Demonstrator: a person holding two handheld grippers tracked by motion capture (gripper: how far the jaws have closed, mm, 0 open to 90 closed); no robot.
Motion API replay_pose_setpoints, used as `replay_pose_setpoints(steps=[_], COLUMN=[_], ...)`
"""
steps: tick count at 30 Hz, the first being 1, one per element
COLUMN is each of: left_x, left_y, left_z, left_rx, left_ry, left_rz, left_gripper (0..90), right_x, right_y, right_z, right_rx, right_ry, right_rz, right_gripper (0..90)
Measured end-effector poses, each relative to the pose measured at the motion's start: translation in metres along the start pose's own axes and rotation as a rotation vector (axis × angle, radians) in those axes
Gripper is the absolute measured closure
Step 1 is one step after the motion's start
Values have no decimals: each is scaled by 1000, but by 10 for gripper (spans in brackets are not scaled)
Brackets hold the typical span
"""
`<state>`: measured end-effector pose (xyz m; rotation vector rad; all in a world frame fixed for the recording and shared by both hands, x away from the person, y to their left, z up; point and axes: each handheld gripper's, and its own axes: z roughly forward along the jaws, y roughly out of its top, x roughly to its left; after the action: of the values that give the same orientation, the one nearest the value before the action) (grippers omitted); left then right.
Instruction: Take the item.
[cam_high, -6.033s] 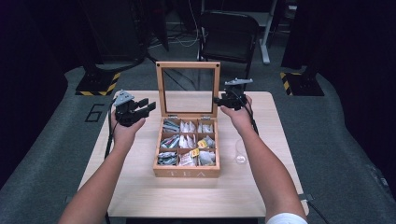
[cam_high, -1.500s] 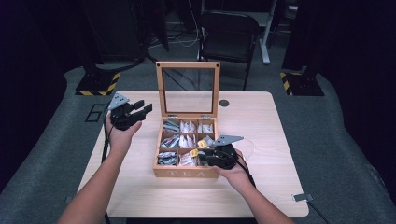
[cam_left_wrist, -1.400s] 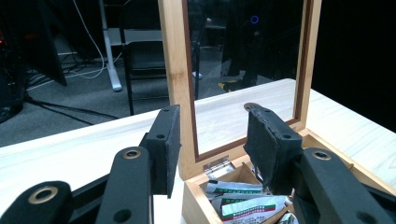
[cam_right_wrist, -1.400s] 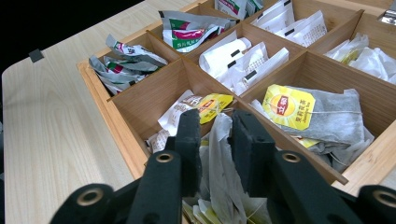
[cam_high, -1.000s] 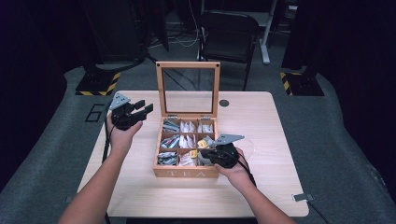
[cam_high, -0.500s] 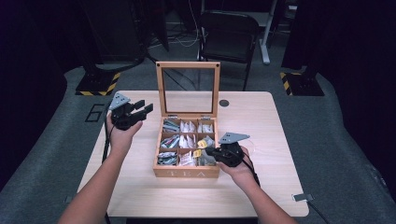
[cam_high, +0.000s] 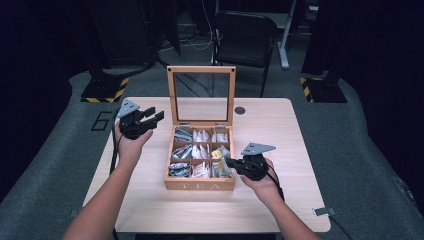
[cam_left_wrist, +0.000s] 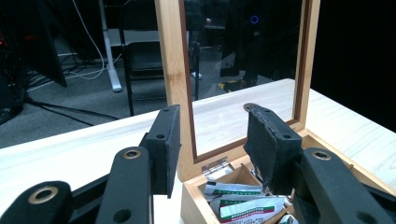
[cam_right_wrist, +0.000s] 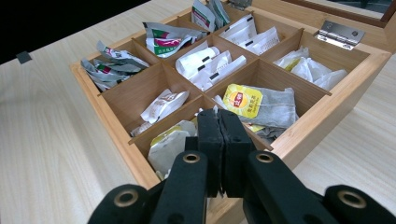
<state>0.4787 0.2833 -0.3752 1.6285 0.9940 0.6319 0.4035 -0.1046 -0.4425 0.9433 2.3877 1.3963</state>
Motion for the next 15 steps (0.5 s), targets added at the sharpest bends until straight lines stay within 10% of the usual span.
replay_pose_setpoints(steps=[15], left_x=[-1], left_y=[2], left_z=[0], left_rx=[-1], left_ry=[-4], left_rz=[0], left_gripper=[551], right_x=[2], right_y=[1], right_z=[-9], right_rx=[-13], right_ry=[28], right_rz=[-1], right_gripper=[897])
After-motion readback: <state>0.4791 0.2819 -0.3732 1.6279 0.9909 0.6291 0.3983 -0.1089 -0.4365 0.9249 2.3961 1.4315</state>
